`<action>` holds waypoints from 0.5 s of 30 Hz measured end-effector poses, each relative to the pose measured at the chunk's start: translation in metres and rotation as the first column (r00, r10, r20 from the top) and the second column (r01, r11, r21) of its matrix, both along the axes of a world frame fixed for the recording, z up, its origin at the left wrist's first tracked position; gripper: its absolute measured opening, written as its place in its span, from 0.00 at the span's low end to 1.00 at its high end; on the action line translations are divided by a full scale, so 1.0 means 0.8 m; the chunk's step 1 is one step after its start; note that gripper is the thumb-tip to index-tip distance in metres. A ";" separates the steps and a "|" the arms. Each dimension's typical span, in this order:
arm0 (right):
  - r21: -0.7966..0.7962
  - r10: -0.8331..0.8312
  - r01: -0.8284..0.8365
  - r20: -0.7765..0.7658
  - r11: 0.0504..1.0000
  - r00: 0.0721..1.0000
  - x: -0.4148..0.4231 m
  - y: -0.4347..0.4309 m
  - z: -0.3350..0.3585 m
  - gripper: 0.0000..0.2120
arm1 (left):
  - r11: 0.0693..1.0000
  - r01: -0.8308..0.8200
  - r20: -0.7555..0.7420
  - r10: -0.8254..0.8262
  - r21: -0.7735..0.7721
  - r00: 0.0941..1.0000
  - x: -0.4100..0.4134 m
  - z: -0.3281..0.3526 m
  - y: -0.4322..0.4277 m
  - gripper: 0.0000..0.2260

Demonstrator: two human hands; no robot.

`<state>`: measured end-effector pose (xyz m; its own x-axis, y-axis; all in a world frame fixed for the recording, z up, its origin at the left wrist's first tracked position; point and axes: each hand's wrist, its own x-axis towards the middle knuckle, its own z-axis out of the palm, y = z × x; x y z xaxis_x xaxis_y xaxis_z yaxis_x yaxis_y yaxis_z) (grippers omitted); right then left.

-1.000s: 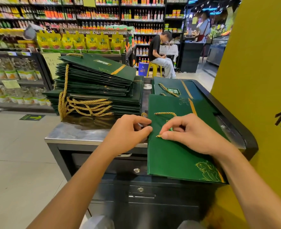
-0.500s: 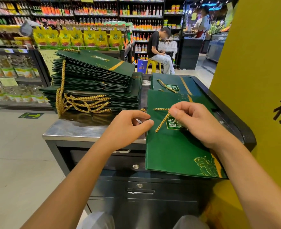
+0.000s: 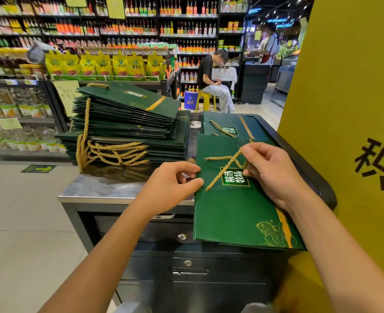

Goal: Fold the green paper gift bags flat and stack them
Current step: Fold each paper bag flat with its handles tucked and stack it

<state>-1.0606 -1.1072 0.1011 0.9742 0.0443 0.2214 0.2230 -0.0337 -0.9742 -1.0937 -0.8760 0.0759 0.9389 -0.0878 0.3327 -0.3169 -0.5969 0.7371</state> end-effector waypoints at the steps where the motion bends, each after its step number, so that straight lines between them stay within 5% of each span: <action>1: -0.088 -0.025 0.029 0.048 0.996 0.999 -0.003 -0.004 0.002 0.05 | 1.000 -0.002 -0.004 0.003 0.005 1.000 -0.001 0.000 0.000 0.15; 5: -0.479 -0.129 0.211 0.197 0.852 0.972 -0.015 -0.038 0.006 0.03 | 0.999 -0.014 -0.018 0.015 0.045 1.000 -0.003 0.004 -0.003 0.16; 8: -0.806 -0.254 0.350 0.254 0.478 0.933 -0.028 -0.061 -0.005 0.15 | 0.998 -0.027 -0.009 0.028 0.065 1.000 -0.004 0.004 -0.005 0.16; 10: -0.879 -0.303 0.361 0.267 0.313 0.915 -0.040 -0.065 -0.014 0.23 | 0.998 -0.036 -0.013 0.037 0.061 0.999 -0.004 0.003 -0.005 0.17; 15: -0.892 -0.379 0.397 0.298 0.217 0.876 -0.052 -0.058 -0.026 0.30 | 0.994 -0.018 -0.019 0.021 0.110 1.000 -0.012 0.012 -0.011 0.15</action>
